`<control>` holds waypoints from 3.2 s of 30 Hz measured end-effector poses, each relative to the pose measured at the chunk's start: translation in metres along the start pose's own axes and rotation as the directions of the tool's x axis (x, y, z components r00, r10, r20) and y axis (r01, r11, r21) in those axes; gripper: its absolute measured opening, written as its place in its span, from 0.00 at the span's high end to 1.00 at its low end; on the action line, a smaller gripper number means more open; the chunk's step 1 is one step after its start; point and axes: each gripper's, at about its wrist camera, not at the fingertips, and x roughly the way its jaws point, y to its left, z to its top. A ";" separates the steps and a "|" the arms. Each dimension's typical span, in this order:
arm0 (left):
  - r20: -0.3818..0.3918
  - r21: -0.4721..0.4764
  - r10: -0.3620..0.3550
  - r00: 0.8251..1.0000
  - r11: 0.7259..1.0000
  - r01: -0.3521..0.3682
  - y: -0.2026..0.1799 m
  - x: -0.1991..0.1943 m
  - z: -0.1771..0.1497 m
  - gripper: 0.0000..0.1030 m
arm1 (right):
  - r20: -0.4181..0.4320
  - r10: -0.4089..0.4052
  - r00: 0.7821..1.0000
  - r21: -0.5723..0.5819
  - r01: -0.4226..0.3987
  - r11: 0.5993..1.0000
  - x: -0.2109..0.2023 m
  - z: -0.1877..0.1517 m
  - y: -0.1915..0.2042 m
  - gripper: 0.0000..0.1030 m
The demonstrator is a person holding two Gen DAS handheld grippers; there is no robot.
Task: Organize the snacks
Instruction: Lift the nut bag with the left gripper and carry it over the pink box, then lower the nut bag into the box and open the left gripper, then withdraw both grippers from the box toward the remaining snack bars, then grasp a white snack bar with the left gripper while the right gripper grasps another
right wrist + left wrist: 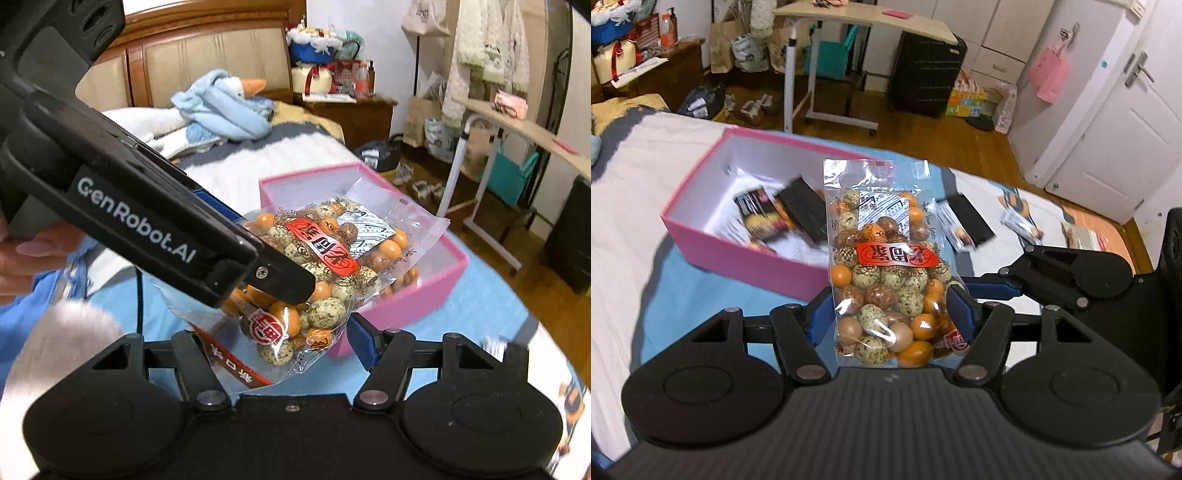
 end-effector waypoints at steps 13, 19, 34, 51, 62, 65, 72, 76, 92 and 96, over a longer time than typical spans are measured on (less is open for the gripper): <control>0.064 0.010 0.059 0.996 0.998 -0.059 0.105 0.056 0.068 0.38 | 0.151 0.050 0.987 0.025 -0.054 0.998 0.106 0.051 -0.031 0.33; 0.039 -0.033 0.058 0.998 0.998 -0.057 0.149 0.108 0.085 0.38 | 0.078 0.066 0.995 0.118 -0.075 0.990 0.164 0.065 -0.047 0.34; 0.043 -0.064 0.296 0.954 0.954 -0.293 0.168 0.150 0.070 0.36 | -0.095 0.088 0.992 0.204 -0.067 0.977 0.207 0.063 -0.049 0.22; 0.137 0.145 0.204 0.969 0.964 -0.224 0.045 0.041 0.052 0.28 | -0.011 -0.118 0.993 -0.047 0.117 0.992 -0.034 0.022 -0.102 0.20; 0.156 0.218 0.117 0.981 0.964 -0.150 -0.046 0.001 0.048 0.25 | 0.107 -0.198 0.974 0.146 0.181 0.973 -0.138 -0.023 -0.159 0.20; 0.132 0.189 0.039 0.991 0.980 -0.063 -0.068 0.010 0.048 0.25 | 0.117 -0.249 0.962 0.153 0.230 0.961 -0.139 -0.037 -0.176 0.20; 0.103 0.188 -0.028 0.994 0.982 0.009 -0.102 0.067 0.042 0.26 | 0.096 -0.402 0.910 0.272 0.365 0.890 -0.119 -0.067 -0.222 0.18; 0.113 0.231 0.036 0.993 0.971 -0.061 -0.121 0.113 0.037 0.29 | 0.041 -0.401 0.915 0.354 0.362 0.863 -0.101 -0.087 -0.248 0.18; -0.005 -0.014 -0.067 0.998 0.998 0.067 -0.131 0.281 0.043 0.26 | -0.045 -0.324 0.945 0.301 0.322 0.898 -0.025 -0.176 -0.299 0.19; -0.029 -0.025 -0.016 0.999 1.000 0.016 -0.125 0.320 0.037 0.28 | -0.086 -0.383 0.920 0.246 0.392 0.886 -0.006 -0.181 -0.301 0.21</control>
